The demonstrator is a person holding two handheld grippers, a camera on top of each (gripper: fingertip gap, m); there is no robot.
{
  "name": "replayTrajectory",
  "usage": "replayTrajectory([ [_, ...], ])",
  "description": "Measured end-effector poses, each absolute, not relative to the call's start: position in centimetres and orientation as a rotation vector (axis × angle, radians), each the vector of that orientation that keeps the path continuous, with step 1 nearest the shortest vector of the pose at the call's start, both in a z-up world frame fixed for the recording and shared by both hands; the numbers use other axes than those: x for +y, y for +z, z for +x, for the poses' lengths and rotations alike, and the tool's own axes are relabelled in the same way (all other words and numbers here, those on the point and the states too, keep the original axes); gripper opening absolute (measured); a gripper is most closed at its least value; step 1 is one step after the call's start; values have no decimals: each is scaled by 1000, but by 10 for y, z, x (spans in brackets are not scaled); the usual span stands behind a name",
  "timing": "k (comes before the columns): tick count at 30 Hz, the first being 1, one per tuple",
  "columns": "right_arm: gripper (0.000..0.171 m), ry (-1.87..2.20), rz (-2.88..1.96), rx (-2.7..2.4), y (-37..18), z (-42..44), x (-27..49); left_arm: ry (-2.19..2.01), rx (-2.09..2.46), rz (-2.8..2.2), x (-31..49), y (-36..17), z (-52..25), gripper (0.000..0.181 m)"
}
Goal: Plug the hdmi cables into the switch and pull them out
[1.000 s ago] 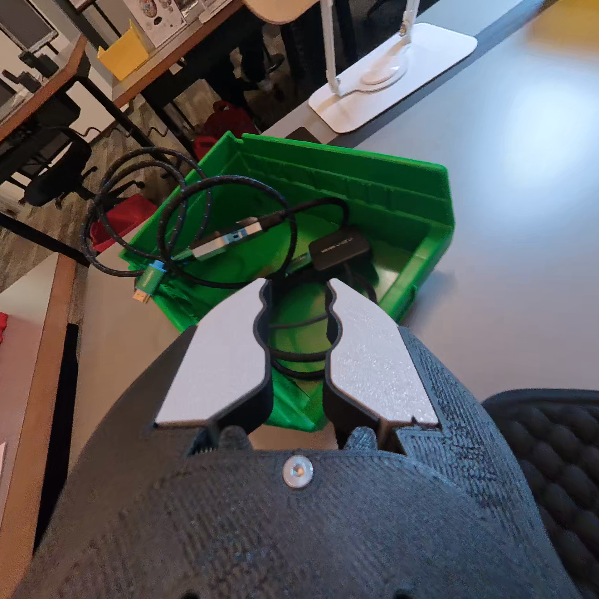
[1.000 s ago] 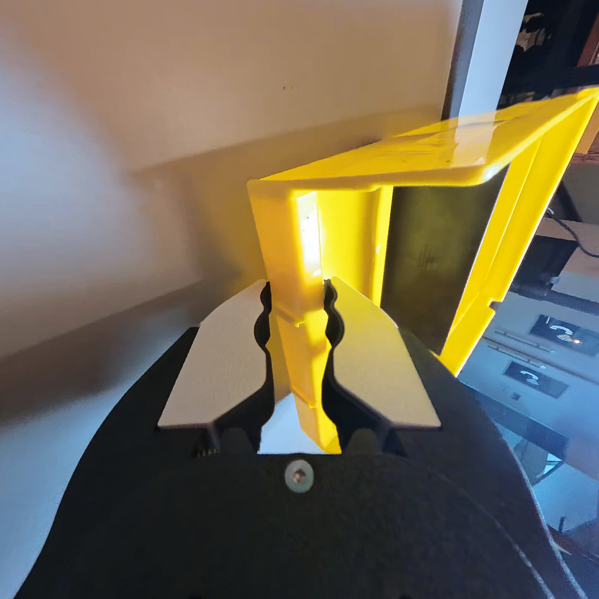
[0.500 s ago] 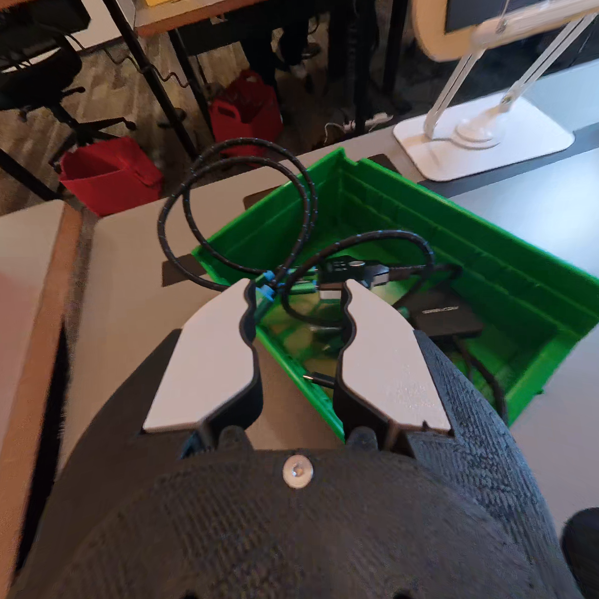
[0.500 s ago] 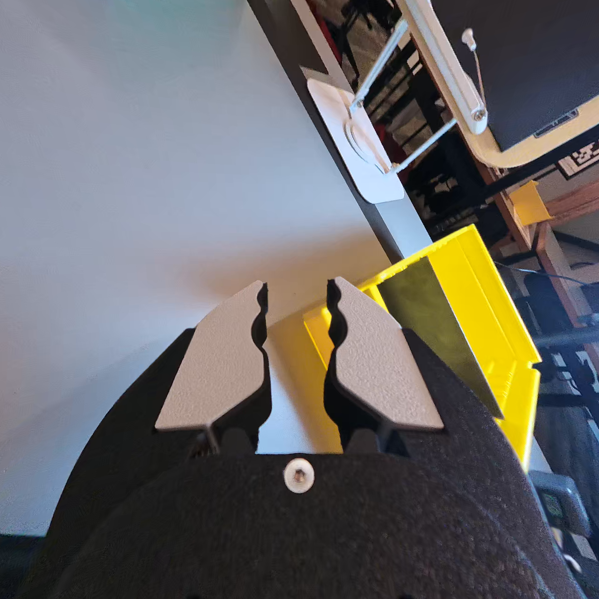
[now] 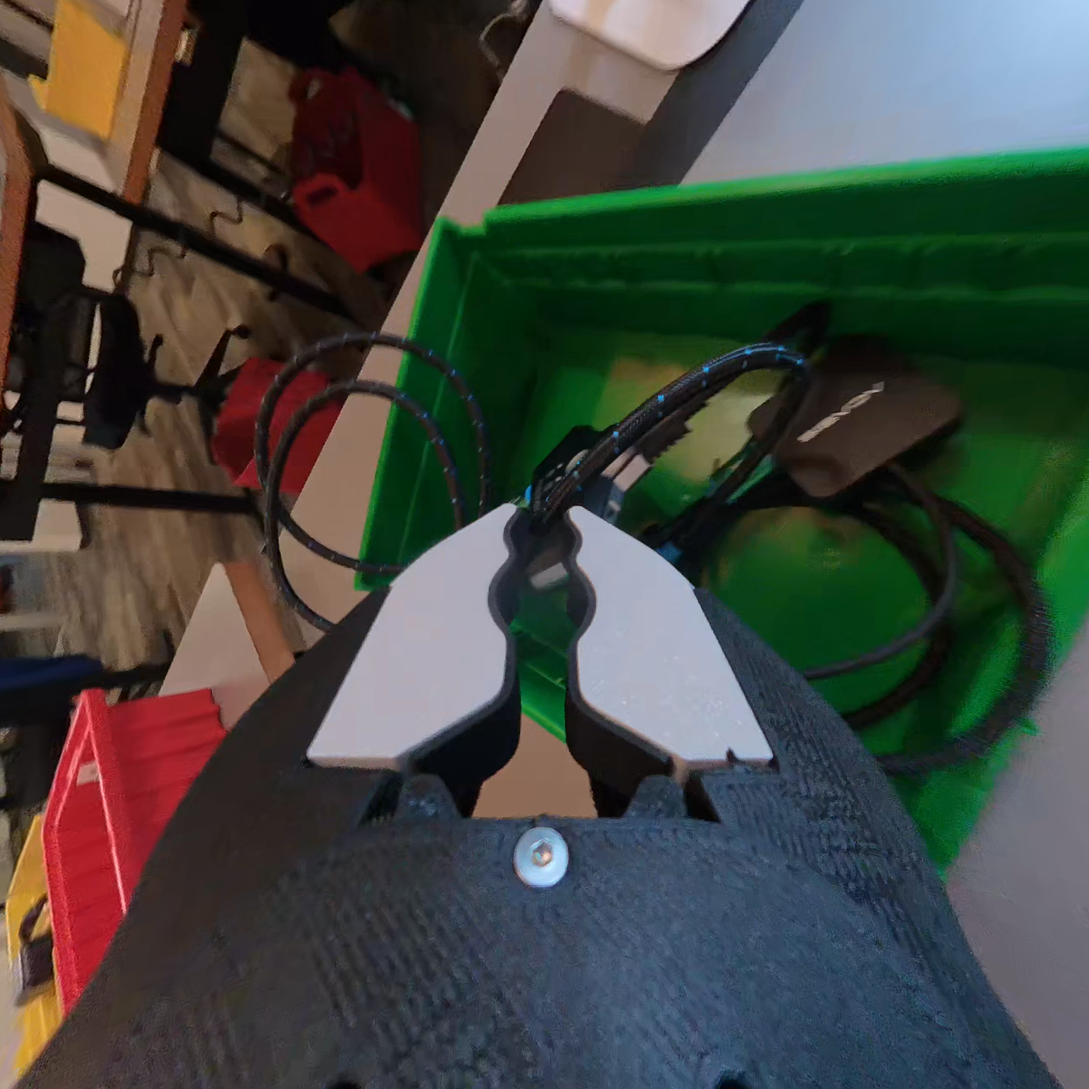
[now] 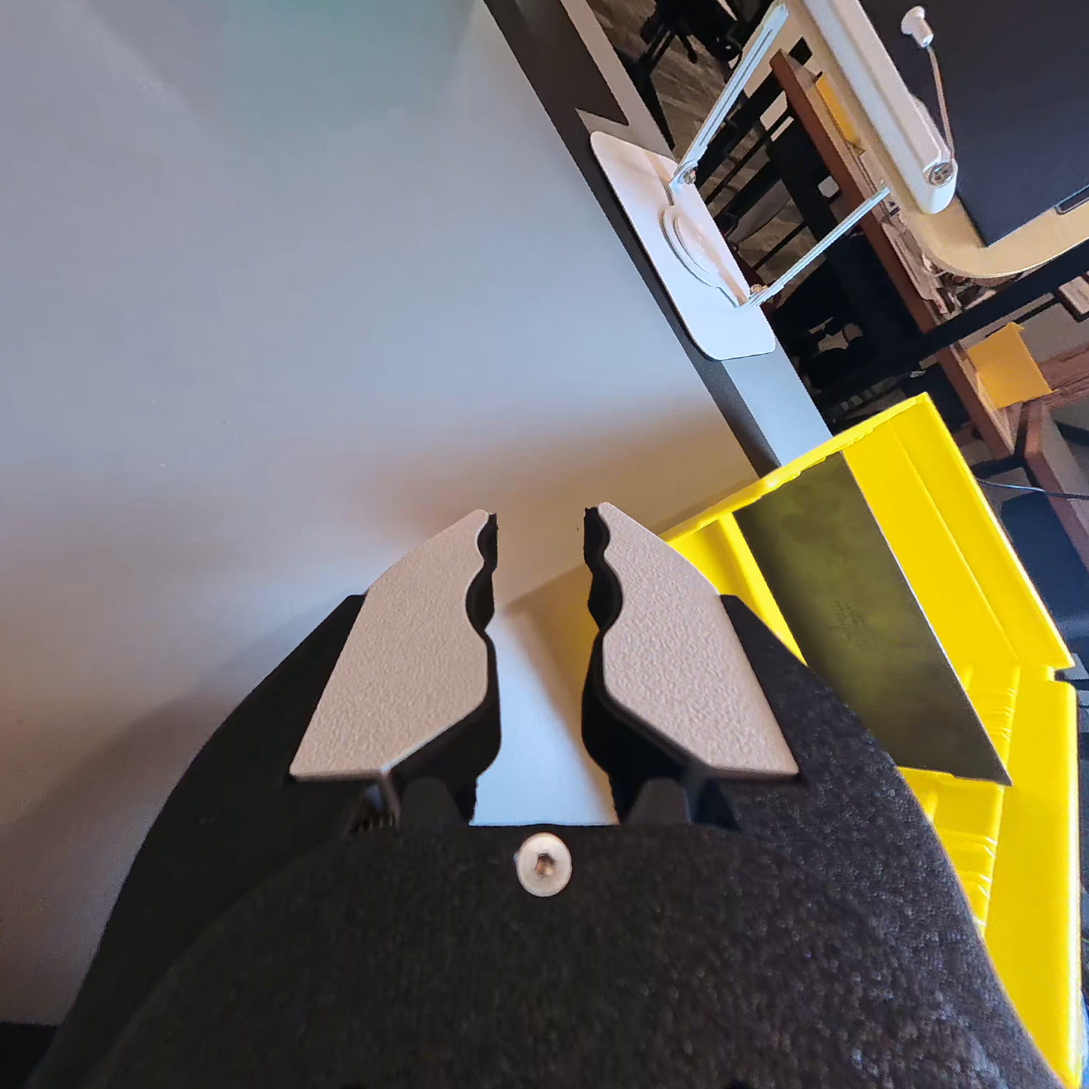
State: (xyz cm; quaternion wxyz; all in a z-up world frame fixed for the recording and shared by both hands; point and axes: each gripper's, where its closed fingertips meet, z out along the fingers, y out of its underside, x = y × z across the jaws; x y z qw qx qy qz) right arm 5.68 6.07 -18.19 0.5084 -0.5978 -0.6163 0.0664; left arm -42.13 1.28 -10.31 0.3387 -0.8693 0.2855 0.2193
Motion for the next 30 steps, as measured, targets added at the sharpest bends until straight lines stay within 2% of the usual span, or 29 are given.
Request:
replayTrajectory([
  [1, 27, 163, -1435, -1480, -181, 57, 60, 559, 775, -2242, 11, -94, -413, 12],
  [5, 27, 214, -1421, -1462, -173, 54, 55, 355, 851, -2093, -6, -50, -362, 10],
  [7, 26, 231, -1419, -1462, -172, 53, 53, 187, 963, -2099, -29, -45, -334, 10],
  [14, 26, 231, -1404, -1467, -173, 49, 50, 282, 948, -1977, -44, -16, -333, 7],
  [20, 26, 331, -1349, -1457, -165, 37, 36, 247, 793, -1707, -43, 49, -309, 8],
  [25, 40, 395, -1196, -1451, -143, 7, 1, 127, 724, -1569, -52, 94, -253, 7],
  [30, 57, 328, -1034, -1418, -119, -43, -30, -90, 711, -1524, -52, 91, -168, 6],
])
